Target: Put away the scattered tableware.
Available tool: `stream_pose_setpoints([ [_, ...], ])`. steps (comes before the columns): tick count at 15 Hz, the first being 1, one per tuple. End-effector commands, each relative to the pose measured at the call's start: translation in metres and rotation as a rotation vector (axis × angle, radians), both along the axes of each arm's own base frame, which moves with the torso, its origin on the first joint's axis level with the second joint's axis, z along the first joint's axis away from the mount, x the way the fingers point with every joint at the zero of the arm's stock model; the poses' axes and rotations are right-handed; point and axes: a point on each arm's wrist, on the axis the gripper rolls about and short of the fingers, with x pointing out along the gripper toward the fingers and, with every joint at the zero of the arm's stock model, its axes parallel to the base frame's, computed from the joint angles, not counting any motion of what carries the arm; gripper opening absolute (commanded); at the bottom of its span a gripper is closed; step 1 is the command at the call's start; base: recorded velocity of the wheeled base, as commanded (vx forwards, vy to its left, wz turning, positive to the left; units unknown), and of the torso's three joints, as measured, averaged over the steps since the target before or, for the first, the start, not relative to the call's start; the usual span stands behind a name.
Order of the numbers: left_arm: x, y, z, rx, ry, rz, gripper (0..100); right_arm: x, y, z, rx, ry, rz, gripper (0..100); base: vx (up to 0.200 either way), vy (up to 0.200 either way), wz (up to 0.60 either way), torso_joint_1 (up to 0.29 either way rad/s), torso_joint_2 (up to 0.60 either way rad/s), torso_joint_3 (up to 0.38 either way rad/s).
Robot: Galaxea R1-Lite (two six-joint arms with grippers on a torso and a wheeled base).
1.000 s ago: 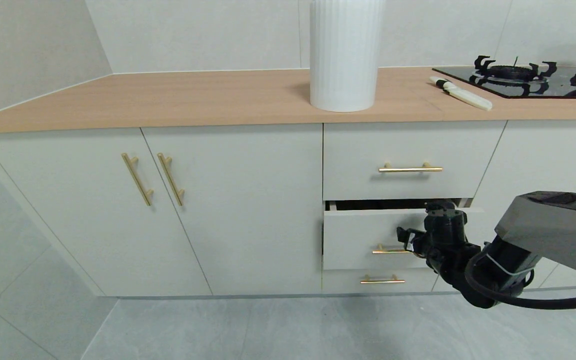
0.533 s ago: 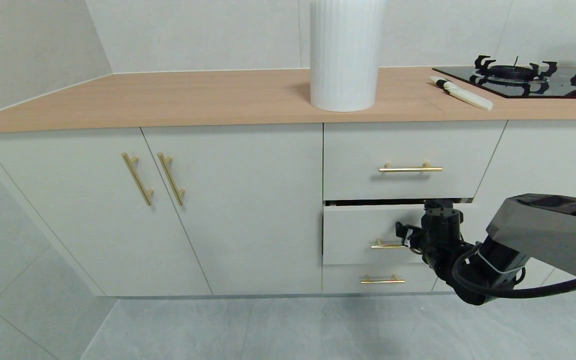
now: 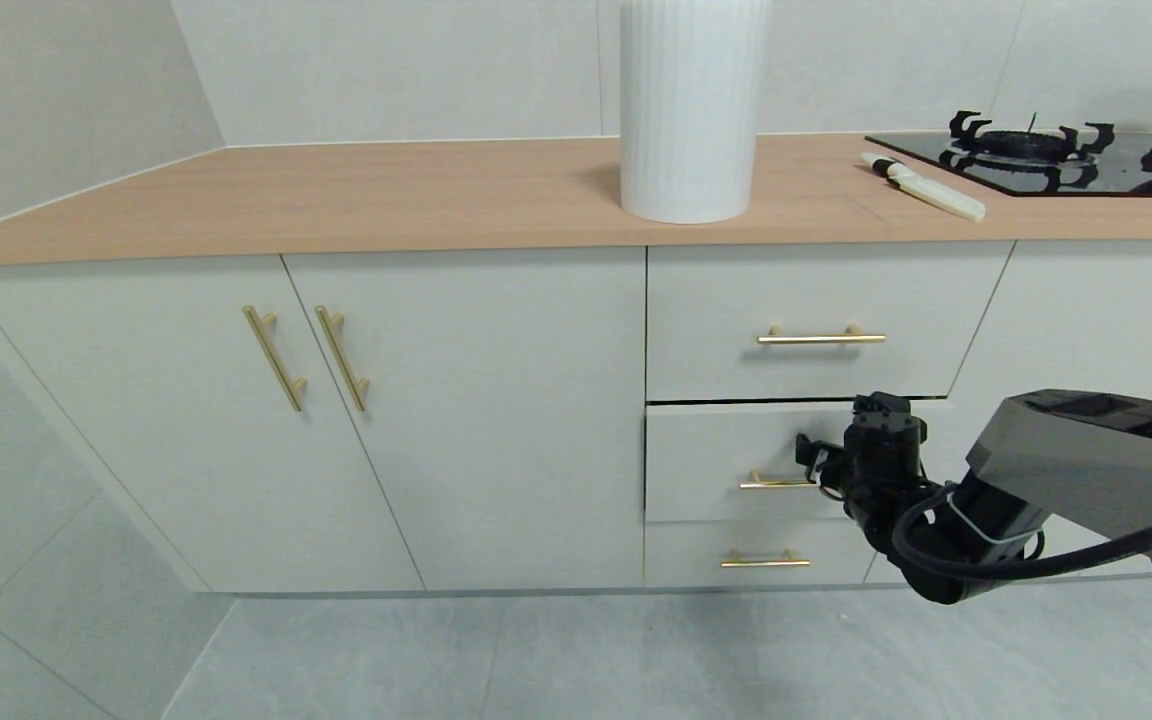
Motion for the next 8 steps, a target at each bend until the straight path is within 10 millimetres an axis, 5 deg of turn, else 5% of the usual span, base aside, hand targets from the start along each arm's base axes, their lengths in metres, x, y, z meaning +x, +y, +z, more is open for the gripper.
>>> stream_pose_setpoints([
  [1,0.0,0.0,0.0,-0.001,0.0,0.001,100,0.002,0.0,0.0,0.003,-0.011,-0.003,100,0.0,0.0,0.0,0.0,0.0,0.0],
  [8,0.0,0.0,0.0,-0.001,0.0,0.001,100,0.013,-0.002,0.002,0.005,-0.061,-0.05,100,0.0,0.0,0.0,0.0,0.0,0.0],
])
